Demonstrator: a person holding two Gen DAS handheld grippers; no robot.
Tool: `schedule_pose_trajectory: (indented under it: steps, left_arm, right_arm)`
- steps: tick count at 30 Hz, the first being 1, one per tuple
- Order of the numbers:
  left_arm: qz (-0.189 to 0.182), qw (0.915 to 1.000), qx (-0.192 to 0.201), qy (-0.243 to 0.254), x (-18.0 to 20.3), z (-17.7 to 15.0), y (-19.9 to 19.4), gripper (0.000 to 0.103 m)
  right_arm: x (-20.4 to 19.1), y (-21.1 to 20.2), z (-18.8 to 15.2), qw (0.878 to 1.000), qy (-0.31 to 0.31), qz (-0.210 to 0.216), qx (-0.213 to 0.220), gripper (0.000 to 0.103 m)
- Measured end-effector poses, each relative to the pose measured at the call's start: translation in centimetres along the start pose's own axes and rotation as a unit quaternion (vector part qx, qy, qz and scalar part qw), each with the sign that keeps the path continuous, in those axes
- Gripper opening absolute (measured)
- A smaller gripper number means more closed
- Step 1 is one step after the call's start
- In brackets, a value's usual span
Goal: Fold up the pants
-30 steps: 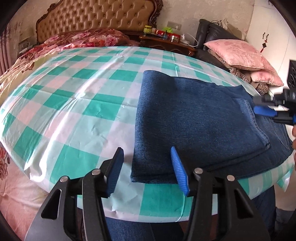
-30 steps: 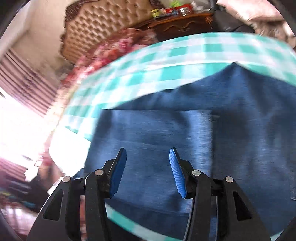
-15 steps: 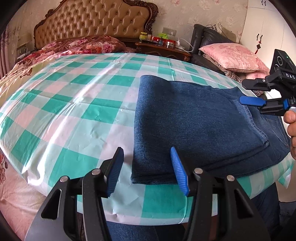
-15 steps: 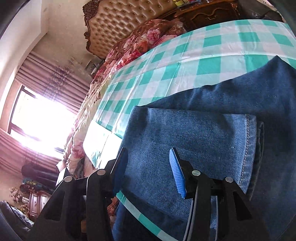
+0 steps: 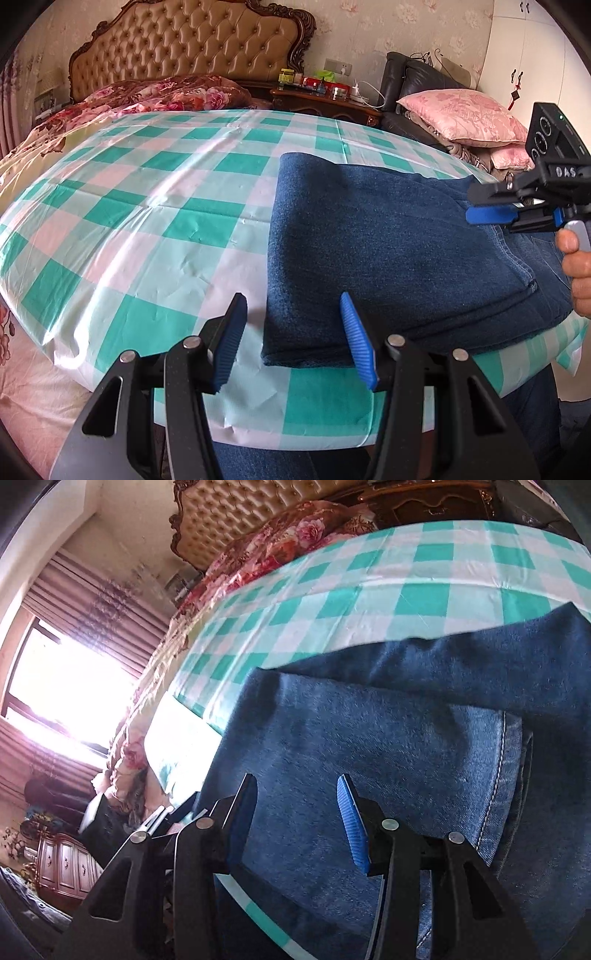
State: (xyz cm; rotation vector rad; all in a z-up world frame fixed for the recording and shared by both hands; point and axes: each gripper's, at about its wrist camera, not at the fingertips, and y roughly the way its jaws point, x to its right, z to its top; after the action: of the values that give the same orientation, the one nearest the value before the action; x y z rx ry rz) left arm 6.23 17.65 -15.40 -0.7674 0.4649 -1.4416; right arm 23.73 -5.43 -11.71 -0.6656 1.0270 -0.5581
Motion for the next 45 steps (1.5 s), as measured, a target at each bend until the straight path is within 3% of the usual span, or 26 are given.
schedule_pose_trajectory:
  steps: [16,19,21,23,25,28,31,37,42,45]
  left_arm:
    - [-0.001,1.0000,0.000,0.000,0.0,0.0,0.0,0.053]
    - [-0.001,1.0000,0.000,0.000,0.0,0.0,0.0,0.053]
    - [0.001,1.0000,-0.001,-0.001,0.0,0.1,0.0,0.053]
    - [0.003,1.0000,-0.005,-0.003,0.0,0.2,0.0,0.053]
    - [0.003,0.9999,-0.007,-0.007,0.0,0.3,0.0,0.053]
    - [-0.003,0.9998,-0.009,-0.018,-0.3,0.5,-0.3,0.053]
    - [0.004,0.9995,-0.002,-0.031,-0.8,0.7,-1.0,0.053]
    - [-0.007,0.9984,-0.009,-0.055,-1.5,1.0,-1.4,0.052]
    - [-0.025,0.9973,-0.038,-0.057,-1.0,0.8,-0.5,0.035]
    - [-0.026,0.9968,-0.041,-0.063,-0.9,0.8,-0.4,0.033]
  right_arm:
    - [1.4,1.1,-1.2,1.000,0.001,-0.021,-0.017,0.041]
    - [0.1,-0.5,-0.9,0.996,-0.040,-0.072,0.024,0.042]
    - [-0.6,-1.3,-0.4,0.987,-0.058,-0.139,0.058,0.042]
    - [-0.9,-1.0,0.2,0.960,-0.077,-0.259,0.066,0.042]
    - [-0.4,-0.2,0.5,0.937,-0.086,-0.332,0.059,0.042]
    - [0.3,1.5,0.3,0.917,-0.094,-0.386,0.034,0.042]
    - [0.4,2.0,-0.1,0.910,-0.101,-0.401,0.037,0.042]
    - [0.3,2.2,0.2,0.909,-0.095,-0.404,0.041,0.042]
    - [0.1,2.1,0.1,0.908,-0.094,-0.405,0.045,0.042]
    - [0.1,2.1,0.0,0.909,-0.093,-0.404,0.047,0.042]
